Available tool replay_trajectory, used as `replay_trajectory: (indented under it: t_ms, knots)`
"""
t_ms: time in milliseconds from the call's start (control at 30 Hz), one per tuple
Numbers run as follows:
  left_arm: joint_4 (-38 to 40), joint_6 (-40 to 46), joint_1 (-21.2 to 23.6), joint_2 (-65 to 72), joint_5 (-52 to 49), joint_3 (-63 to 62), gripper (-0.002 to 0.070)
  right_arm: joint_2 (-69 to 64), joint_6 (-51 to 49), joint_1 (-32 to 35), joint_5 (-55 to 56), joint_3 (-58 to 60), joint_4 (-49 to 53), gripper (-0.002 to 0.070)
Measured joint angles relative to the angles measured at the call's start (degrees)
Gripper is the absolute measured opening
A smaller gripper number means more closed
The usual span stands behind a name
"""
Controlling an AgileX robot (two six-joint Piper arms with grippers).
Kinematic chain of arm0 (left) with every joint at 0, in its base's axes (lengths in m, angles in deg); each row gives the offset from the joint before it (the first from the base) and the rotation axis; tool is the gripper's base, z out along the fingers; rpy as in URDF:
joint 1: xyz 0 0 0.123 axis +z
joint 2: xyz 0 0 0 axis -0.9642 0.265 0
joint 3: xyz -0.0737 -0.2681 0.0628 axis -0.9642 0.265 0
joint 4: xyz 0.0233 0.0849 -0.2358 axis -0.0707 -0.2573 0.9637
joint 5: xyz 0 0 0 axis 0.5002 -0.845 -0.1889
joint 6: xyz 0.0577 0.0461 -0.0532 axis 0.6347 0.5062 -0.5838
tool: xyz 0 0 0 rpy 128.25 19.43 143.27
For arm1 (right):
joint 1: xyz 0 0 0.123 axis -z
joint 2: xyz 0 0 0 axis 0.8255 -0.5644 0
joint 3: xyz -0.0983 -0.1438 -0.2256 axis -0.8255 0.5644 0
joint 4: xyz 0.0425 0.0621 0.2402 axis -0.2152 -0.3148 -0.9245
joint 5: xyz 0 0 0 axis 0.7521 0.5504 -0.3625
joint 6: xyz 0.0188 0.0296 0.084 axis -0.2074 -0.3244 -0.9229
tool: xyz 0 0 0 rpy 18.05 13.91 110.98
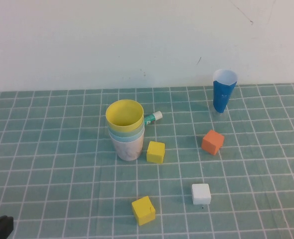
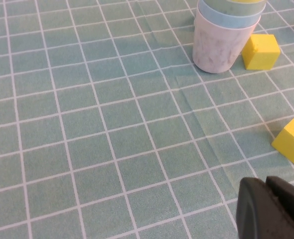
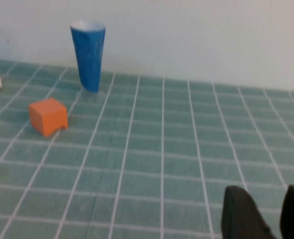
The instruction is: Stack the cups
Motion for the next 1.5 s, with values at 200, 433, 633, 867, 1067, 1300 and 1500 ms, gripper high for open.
replay_trajectory:
  t_ms: [200,433,633,867,1067,1300,1500]
  knots:
    - [0.0,0.0,0.0,0.0,0.0,0.0,-0.0002,0.0,-7.1,0.0,-7.1,0.0,6.6,0.0183]
    - [0.0,0.0,0.0,0.0,0.0,0.0,-0.0002,0.0,-9.5,0.0,-7.5,-0.1,8.6,0.0173]
    - [0.0,0.0,0.0,0.0,0.0,0.0,-0.0002,0.0,-9.5,0.0,-7.5,-0.1,8.7,0.0170]
    - [0.0,0.0,0.0,0.0,0.0,0.0,-0.0002,0.0,-9.5,0.0,-7.6,-0.1,8.8,0.0170]
    - [0.0,0.0,0.0,0.0,0.0,0.0,-0.0002,0.0,-9.5,0.0,-7.6,-0.1,8.8,0.0170]
    - [1.9,0.0,0.2,-3.0,0.5,4.8,-0.0002,0.0,-9.5,0.0,-7.6,-0.1,8.8,0.0170]
    - [0.2,0.0,5.6,-13.4,4.2,13.3,-0.0002,0.0,-9.5,0.0,-7.7,-0.2,8.9,0.0167]
